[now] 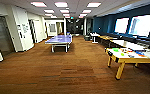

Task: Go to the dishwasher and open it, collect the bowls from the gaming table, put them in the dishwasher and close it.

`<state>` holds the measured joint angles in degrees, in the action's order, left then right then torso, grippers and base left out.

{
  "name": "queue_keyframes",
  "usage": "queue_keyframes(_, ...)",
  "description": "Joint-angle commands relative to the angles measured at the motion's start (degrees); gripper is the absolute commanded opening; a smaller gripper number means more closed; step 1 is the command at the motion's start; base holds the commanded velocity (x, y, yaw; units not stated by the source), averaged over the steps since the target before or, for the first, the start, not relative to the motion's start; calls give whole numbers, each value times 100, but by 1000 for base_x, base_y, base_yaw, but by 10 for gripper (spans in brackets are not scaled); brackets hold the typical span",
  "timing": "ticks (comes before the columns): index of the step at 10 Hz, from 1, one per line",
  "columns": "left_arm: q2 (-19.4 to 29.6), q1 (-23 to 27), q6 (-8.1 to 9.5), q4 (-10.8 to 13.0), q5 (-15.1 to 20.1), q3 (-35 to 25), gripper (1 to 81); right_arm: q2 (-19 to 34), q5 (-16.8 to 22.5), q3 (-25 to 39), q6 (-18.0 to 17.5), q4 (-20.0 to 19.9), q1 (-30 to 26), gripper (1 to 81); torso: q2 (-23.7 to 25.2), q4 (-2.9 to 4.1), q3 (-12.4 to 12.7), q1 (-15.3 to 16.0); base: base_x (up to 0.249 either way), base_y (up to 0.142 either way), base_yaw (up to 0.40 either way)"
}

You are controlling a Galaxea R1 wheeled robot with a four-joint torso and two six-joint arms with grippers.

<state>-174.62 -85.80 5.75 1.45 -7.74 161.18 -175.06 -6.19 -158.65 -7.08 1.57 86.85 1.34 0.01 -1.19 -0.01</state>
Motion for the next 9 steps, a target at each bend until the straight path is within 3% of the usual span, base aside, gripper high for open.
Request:
queue_keyframes(1,-30,313,-30,-13,229,19,811,-5,259,-7,5,36,-338,811,0,0,0,1,190,-77,0)
queue_keyframes(9,-21,304,-30,-13,229,19,811,-5,250,-7,5,36,-321,811,0,0,0,1,190,-79,0)
